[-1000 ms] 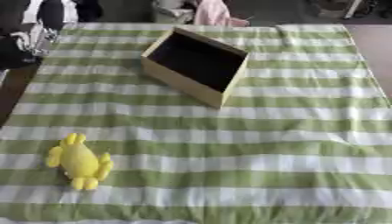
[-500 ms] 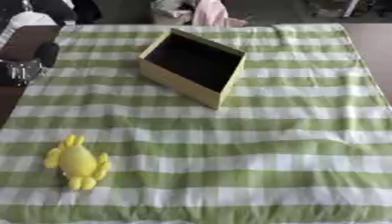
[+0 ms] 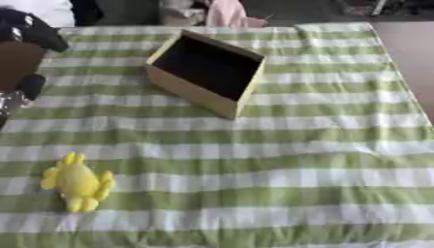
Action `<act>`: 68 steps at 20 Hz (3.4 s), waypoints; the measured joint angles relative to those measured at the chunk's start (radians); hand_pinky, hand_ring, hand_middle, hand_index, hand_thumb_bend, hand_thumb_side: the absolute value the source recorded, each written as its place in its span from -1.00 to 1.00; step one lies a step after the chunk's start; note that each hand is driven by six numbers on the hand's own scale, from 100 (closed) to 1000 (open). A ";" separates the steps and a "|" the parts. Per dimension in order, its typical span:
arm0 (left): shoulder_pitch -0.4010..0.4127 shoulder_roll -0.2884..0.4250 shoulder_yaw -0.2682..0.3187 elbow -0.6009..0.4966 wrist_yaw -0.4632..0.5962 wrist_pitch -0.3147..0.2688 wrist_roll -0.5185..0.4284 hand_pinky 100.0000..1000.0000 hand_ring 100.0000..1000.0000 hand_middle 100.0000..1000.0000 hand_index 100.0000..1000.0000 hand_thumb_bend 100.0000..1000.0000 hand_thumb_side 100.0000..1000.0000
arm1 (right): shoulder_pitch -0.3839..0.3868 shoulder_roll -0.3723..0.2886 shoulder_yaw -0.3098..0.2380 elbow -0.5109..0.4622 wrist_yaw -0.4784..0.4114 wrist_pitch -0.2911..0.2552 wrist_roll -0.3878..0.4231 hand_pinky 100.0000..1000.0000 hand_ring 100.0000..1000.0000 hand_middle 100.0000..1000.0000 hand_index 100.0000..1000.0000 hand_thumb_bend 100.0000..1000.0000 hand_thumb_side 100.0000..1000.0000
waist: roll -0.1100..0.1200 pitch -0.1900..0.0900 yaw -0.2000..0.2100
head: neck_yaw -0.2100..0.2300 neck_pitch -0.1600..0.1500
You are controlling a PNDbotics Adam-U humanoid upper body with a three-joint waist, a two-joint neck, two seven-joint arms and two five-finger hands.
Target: Pick up objects on the table and place them in the box.
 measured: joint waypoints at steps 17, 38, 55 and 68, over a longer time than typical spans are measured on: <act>-0.018 0.027 -0.088 0.018 -0.110 0.002 -0.002 0.44 0.60 0.53 0.70 -0.97 0.54 | 0.000 -0.006 0.001 0.005 0.000 -0.005 0.006 0.28 0.42 0.40 0.52 -1.00 0.19 | 0.000 -0.002 -0.002 | 0.002 0.000; -0.051 0.027 -0.256 -0.001 -0.249 0.047 -0.047 0.48 0.64 0.61 0.83 -0.63 1.00 | 0.009 -0.006 0.007 0.005 -0.001 -0.005 0.012 0.28 0.42 0.39 0.52 -1.00 0.19 | 0.010 -0.018 -0.009 | 0.005 0.005; -0.033 0.042 -0.318 -0.035 -0.267 0.060 -0.060 0.49 0.63 0.62 0.83 -0.45 0.66 | 0.021 0.002 0.007 0.004 -0.001 -0.001 0.016 0.27 0.42 0.39 0.52 -1.00 0.19 | 0.026 -0.027 -0.003 | 0.000 0.010; 0.028 0.073 -0.321 -0.073 -0.581 -0.106 0.106 0.57 0.70 0.69 0.86 -0.11 0.23 | 0.039 0.003 0.007 -0.008 -0.001 0.008 0.019 0.27 0.42 0.39 0.52 -1.00 0.19 | 0.040 -0.040 0.006 | -0.010 0.010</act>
